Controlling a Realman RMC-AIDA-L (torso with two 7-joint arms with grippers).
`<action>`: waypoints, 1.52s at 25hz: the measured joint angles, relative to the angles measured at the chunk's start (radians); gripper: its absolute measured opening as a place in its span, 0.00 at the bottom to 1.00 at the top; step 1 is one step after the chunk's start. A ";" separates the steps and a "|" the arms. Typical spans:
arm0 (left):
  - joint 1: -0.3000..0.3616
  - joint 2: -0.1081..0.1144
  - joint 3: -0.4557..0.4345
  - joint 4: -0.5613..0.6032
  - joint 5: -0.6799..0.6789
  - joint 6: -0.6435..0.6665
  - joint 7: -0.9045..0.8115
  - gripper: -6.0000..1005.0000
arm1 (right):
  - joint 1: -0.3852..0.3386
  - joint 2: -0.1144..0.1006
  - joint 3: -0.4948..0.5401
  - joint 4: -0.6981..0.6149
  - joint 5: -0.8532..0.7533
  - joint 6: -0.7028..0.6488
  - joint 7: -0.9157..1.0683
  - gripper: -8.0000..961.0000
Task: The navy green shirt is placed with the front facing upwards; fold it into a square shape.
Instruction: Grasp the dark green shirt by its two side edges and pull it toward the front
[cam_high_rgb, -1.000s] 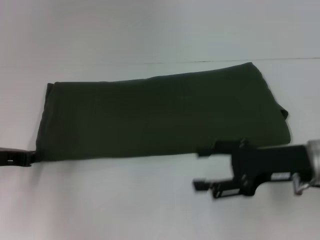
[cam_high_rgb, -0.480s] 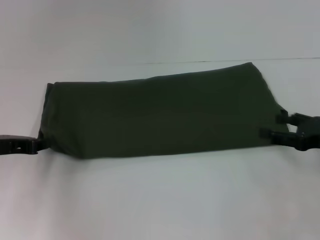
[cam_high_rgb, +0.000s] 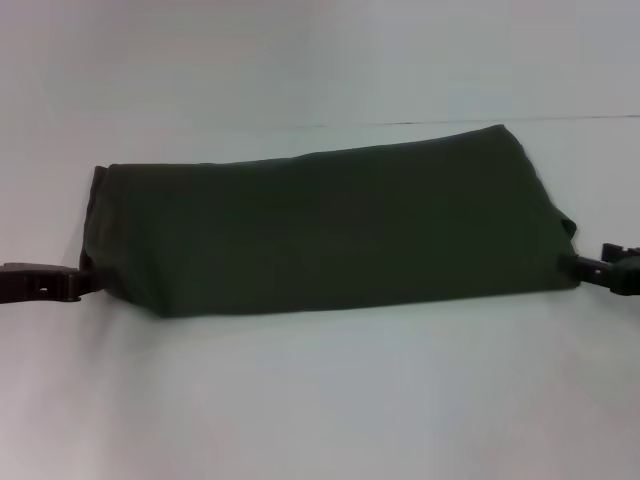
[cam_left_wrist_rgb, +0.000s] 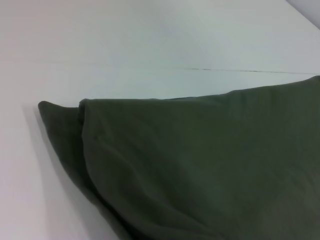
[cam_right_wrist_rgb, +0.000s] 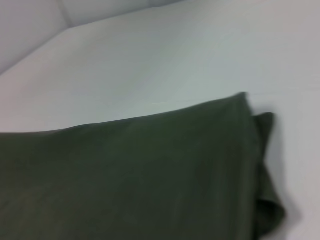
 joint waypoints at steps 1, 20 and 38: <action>0.000 0.000 0.000 0.000 0.000 0.000 0.000 0.04 | 0.000 -0.001 0.000 0.005 0.000 0.012 0.010 0.90; 0.000 0.000 -0.007 -0.002 0.000 -0.008 0.000 0.04 | 0.064 -0.015 -0.007 0.081 -0.049 0.037 0.044 0.90; -0.004 0.001 -0.007 -0.002 0.000 -0.010 0.000 0.04 | 0.073 -0.016 -0.018 0.084 -0.067 0.038 0.047 0.69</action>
